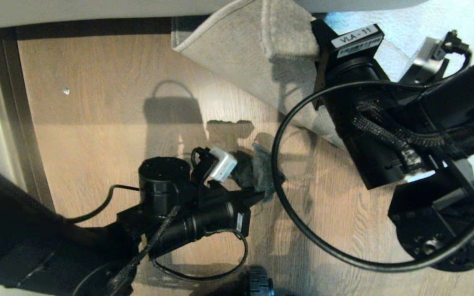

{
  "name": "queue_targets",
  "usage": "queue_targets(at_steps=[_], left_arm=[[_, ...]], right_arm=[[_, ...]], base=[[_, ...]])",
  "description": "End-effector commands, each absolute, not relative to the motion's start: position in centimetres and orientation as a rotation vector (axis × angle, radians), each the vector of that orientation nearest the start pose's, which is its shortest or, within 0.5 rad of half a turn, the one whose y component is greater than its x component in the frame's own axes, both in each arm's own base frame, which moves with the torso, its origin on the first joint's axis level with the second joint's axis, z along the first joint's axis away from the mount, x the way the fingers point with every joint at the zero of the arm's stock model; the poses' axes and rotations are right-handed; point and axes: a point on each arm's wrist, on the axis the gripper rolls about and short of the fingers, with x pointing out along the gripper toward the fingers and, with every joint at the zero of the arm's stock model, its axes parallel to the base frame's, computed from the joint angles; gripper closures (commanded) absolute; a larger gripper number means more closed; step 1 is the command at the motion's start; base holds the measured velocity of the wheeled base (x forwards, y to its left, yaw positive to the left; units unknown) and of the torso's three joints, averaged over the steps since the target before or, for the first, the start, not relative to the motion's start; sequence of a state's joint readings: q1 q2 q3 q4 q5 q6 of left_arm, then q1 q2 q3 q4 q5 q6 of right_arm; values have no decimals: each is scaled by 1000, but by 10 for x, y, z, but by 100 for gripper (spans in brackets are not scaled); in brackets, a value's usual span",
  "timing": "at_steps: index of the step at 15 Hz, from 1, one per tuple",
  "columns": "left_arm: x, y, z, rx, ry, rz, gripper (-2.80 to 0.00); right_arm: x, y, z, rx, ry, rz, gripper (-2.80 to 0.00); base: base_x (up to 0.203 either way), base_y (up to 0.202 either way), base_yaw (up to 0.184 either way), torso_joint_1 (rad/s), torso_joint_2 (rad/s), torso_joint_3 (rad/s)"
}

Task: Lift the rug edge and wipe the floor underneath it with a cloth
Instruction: Wipe the floor under the carpet with a rag

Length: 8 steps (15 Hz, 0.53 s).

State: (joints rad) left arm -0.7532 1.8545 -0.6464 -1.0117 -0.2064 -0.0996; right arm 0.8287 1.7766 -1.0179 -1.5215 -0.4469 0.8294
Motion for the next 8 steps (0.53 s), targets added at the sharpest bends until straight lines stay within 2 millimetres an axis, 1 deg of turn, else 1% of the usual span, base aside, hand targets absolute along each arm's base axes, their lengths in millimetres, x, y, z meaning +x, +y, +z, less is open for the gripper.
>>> queue_targets(at_steps=[1, 4, 8], left_arm=[[236, -227, 115, -27, 285, -940, 0], [248, -238, 105, -25, 283, -931, 0], [256, -243, 104, -47, 191, -902, 0]], right_arm=[[218, 219, 301, 1276, -486, 622, 0], [219, 218, 300, 1272, -488, 615, 0], [220, 217, 300, 1271, -489, 611, 0]], base=[[0, 0, 0, 0, 0, 0], [0, 0, 0, 0, 0, 0], [0, 0, 0, 0, 0, 0]])
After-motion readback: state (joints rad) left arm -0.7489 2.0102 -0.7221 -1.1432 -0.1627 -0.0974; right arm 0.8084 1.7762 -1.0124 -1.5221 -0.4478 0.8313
